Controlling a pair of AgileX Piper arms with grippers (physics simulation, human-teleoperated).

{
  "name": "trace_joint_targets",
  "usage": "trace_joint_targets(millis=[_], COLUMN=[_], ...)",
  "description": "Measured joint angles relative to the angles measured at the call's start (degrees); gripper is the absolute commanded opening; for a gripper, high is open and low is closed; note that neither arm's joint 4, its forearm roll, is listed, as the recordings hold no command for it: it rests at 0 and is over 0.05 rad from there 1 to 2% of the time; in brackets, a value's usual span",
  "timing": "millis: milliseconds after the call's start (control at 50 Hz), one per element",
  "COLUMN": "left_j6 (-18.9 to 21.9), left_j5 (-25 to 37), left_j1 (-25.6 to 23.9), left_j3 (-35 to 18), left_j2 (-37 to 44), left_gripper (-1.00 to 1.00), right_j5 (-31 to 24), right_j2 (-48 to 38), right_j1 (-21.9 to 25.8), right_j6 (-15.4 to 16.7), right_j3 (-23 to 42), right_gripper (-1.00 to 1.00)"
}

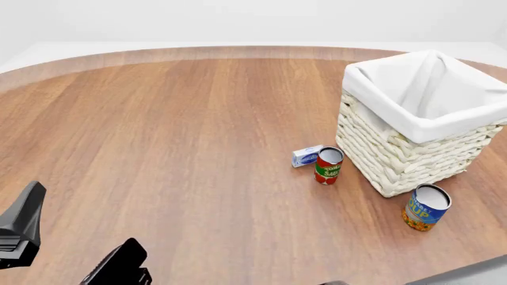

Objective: Pick up the ketchup, and put it in the basket.

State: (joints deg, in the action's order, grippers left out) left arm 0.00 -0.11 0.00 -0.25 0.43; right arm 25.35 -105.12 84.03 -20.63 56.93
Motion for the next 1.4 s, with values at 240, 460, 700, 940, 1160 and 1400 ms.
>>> trace_joint_targets(millis=[240, 460, 700, 940, 1160, 1400], left_j6=[0.0, 0.0, 0.0, 0.0, 0.0, 0.0], left_j5=[0.0, 0.0, 0.0, 0.0, 0.0, 0.0], left_j1=[0.0, 0.0, 0.0, 0.0, 0.0, 0.0], left_j3=[0.0, 0.0, 0.0, 0.0, 0.0, 0.0], left_j2=[0.0, 0.0, 0.0, 0.0, 0.0, 0.0], left_gripper=[1.0, 1.0, 1.0, 1.0, 1.0, 1.0], right_j5=[-0.4, -0.7, -1.2, -1.9, -2.5, -2.9], right_j2=[-1.8, -4.0, -6.0, -7.5, -9.2, -11.7], right_j1=[-0.5, -0.7, -1.2, -2.0, -2.3, -2.4], right_j6=[0.3, 0.3, 0.4, 0.7, 0.7, 0.3], right_j3=[1.8, 3.5, 5.4, 7.1, 8.7, 10.5], right_gripper=[1.0, 1.0, 1.0, 1.0, 1.0, 1.0])
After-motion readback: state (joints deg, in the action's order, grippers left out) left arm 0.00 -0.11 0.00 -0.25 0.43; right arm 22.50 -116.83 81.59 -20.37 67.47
